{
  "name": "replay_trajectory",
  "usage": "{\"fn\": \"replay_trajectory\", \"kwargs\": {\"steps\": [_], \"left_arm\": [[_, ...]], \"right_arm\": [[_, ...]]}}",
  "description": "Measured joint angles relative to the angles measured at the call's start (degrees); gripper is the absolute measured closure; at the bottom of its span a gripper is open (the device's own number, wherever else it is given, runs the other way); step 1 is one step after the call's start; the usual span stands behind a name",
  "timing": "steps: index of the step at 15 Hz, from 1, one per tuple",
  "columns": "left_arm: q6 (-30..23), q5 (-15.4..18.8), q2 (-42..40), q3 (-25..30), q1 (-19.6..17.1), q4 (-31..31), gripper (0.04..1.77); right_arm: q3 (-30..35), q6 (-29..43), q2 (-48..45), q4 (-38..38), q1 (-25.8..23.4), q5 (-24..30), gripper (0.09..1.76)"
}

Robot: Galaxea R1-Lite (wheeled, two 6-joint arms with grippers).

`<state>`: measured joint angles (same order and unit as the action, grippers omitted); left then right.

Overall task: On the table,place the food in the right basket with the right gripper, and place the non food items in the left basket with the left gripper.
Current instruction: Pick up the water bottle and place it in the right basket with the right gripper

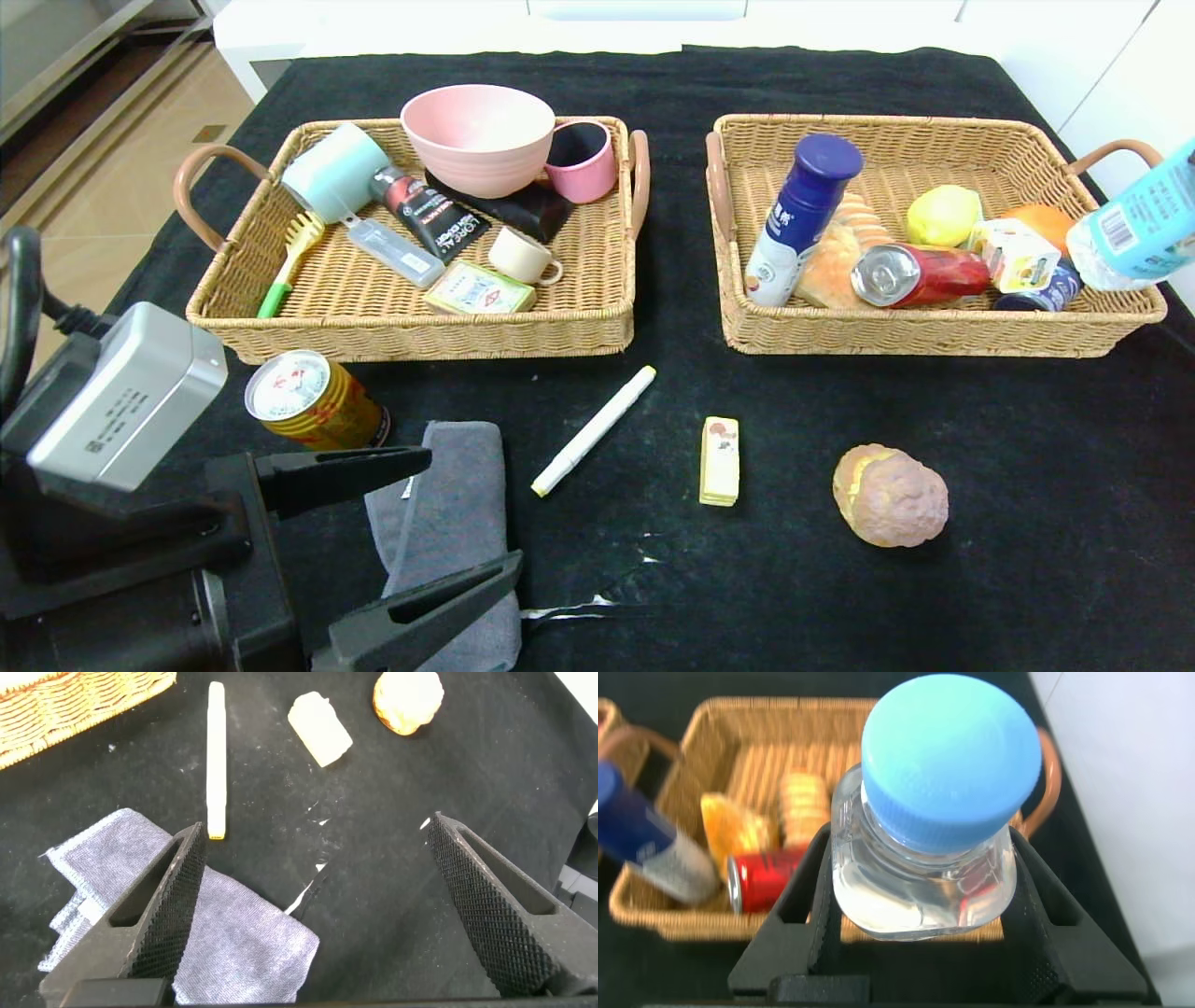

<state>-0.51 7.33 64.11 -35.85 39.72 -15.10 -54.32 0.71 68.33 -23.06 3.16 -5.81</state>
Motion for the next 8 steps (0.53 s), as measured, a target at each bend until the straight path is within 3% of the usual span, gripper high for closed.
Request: {"fn": "replay_trajectory", "kwargs": {"steps": [8], "left_arm": [[0.0,0.1,0.2,0.1,0.0,0.0,0.09]], "right_arm": [[-10.7,0.2,13.2,-8.1,-0.6,-0.2,0.83]]}}
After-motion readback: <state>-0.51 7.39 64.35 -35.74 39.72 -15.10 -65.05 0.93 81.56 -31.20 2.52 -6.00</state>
